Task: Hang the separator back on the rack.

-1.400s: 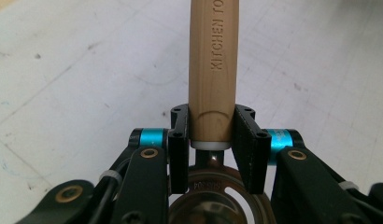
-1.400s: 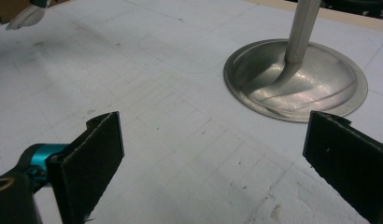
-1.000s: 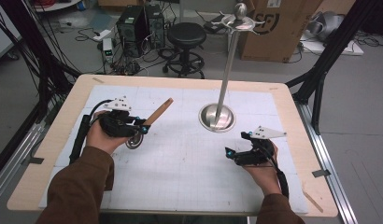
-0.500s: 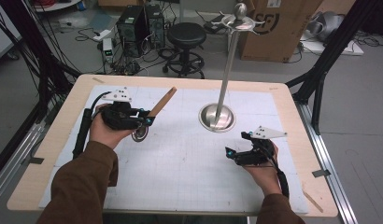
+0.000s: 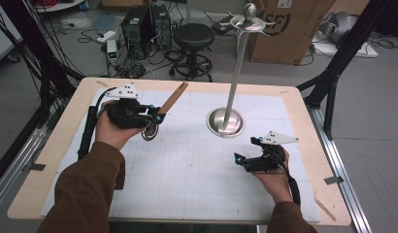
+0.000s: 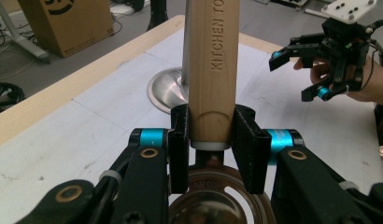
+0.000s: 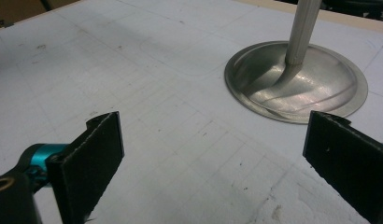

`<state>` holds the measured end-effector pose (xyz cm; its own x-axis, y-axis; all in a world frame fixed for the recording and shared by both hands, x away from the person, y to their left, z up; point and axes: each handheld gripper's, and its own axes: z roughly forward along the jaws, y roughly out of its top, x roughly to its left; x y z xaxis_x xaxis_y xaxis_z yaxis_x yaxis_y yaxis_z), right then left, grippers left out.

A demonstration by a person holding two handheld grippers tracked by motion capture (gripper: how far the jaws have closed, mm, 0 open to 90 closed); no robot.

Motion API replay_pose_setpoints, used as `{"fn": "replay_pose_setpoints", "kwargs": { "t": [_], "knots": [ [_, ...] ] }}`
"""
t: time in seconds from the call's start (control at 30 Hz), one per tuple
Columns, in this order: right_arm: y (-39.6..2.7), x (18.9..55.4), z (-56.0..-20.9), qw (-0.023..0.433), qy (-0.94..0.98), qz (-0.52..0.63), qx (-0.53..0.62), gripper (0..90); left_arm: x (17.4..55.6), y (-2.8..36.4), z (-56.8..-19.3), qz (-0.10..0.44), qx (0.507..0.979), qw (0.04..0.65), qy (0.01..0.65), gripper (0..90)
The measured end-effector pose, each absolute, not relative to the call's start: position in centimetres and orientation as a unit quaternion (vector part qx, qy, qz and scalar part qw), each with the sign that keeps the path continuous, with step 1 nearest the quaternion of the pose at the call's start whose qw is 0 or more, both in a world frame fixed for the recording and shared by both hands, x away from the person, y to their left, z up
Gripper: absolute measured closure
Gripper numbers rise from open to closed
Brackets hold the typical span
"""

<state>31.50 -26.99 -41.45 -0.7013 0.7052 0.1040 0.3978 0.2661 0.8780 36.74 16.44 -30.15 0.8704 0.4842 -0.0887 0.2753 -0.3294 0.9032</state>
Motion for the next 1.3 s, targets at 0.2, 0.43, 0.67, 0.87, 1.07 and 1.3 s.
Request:
{"fn": "replay_pose_setpoints", "kwargs": {
  "t": [0.2,0.43,0.67,0.87,1.07,1.3],
  "knots": [
    [-27.1,31.5,-41.4,0.158,0.779,0.493,0.353,4.0,37.5,16.6,-29.5,0.098,0.796,0.552,0.228,69.1],
    [-27.1,31.4,-41.4,0.158,0.779,0.491,0.355,4.0,38.7,16.7,-28.2,0.096,0.778,0.581,0.219,69.1],
    [-27.0,31.4,-41.4,0.159,0.780,0.491,0.354,4.0,39.7,16.1,-26.9,0.104,0.778,0.586,0.201,69.0],
    [-27.0,31.4,-41.4,0.158,0.781,0.490,0.355,4.0,40.5,15.6,-26.1,0.101,0.765,0.605,0.196,69.0],
    [-27.1,31.4,-41.4,0.157,0.779,0.492,0.355,4.0,41.2,14.6,-25.7,0.098,0.770,0.599,0.197,69.0],
    [-27.2,31.4,-41.4,0.158,0.779,0.493,0.354,4.0,42.3,13.4,-24.5,0.094,0.772,0.598,0.194,69.1]
  ]
}}
